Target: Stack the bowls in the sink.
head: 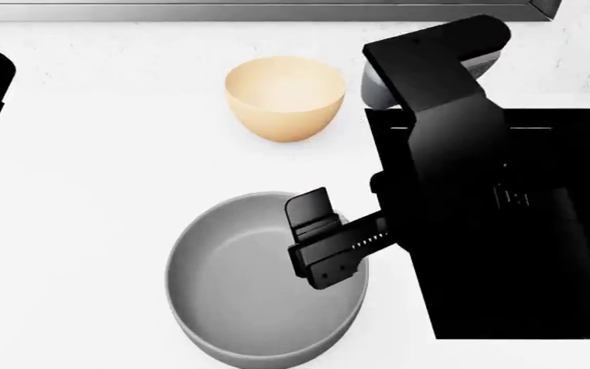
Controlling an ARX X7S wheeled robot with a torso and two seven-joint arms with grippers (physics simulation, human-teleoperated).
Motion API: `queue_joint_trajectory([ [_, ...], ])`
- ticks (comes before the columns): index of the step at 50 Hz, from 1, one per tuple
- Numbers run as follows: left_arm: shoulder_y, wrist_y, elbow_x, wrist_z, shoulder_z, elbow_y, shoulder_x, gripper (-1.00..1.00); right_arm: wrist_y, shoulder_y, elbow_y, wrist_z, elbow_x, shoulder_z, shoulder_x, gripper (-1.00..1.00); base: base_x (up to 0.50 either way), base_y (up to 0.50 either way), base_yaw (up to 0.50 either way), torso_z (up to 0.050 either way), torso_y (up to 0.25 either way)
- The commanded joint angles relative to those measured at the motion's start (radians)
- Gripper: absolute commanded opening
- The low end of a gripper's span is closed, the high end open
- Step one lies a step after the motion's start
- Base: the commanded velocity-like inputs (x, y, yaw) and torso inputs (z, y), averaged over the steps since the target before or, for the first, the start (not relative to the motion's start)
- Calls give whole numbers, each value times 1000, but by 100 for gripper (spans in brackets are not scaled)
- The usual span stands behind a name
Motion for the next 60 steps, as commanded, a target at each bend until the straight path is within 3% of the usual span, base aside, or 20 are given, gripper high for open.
queue_joint_trajectory([
  [1, 4, 4, 5, 6, 3, 5, -3, 100, 6, -44, 18, -19, -49, -29, -5, 100, 0, 0, 0, 0, 0],
  [29, 19, 17, 6, 8, 6, 20, -8, 100, 14, -192, 67, -129, -218, -78, -14, 100, 0, 0, 0, 0, 0],
  [60, 22, 21, 14, 18, 3, 21, -5, 100, 28, -245, 83, -127, -239, -132, -3, 100, 0, 0, 0, 0, 0],
])
